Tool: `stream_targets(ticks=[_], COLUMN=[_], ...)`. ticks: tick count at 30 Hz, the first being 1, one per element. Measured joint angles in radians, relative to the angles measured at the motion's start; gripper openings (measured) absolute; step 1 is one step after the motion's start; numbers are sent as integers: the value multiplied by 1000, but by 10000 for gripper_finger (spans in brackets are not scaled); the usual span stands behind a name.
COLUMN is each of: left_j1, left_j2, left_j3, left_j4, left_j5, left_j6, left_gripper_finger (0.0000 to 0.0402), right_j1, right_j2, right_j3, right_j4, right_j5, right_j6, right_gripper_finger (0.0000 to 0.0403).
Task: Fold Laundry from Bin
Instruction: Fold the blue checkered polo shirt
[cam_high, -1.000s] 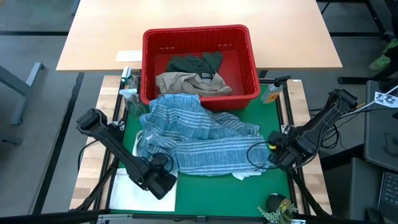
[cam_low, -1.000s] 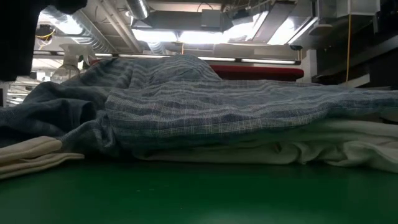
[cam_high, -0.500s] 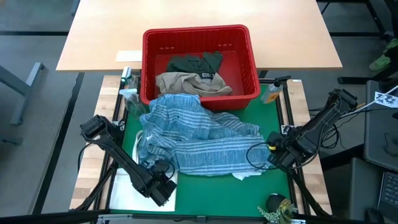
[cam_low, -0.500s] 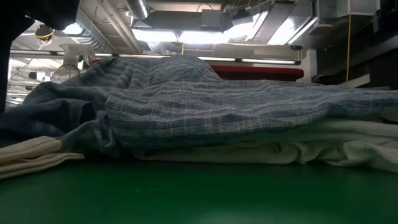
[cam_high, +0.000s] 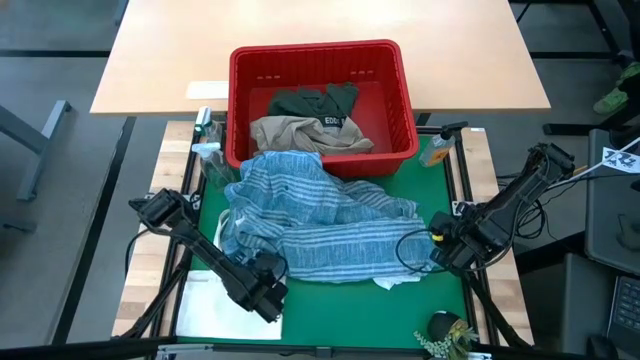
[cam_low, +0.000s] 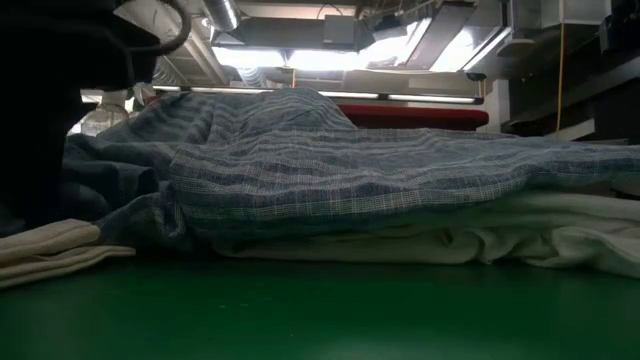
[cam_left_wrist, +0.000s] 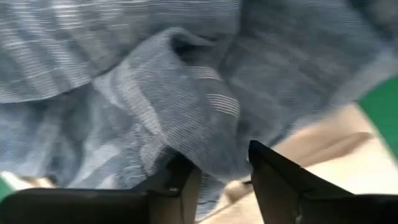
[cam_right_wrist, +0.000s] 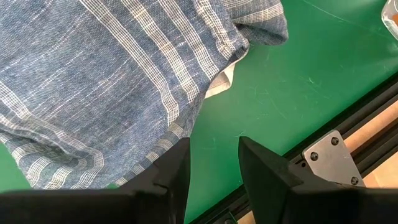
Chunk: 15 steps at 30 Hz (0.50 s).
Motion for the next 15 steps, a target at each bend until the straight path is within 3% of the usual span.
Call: stream_targets(ticks=[8, 15], left_j1=[6, -2], left_j2=[0, 0], left_j3=[0, 0], left_j4=[-104, -106], left_j5=[130, 154], left_j6=[-2, -6], left_gripper_finger=[13, 3], right_j1=[0, 1], right_j2=[0, 0], right_j3=[0, 0], right_j4=[47, 229], right_j5=[-21, -74], right_j6=[-22, -157], right_gripper_finger=[136, 136])
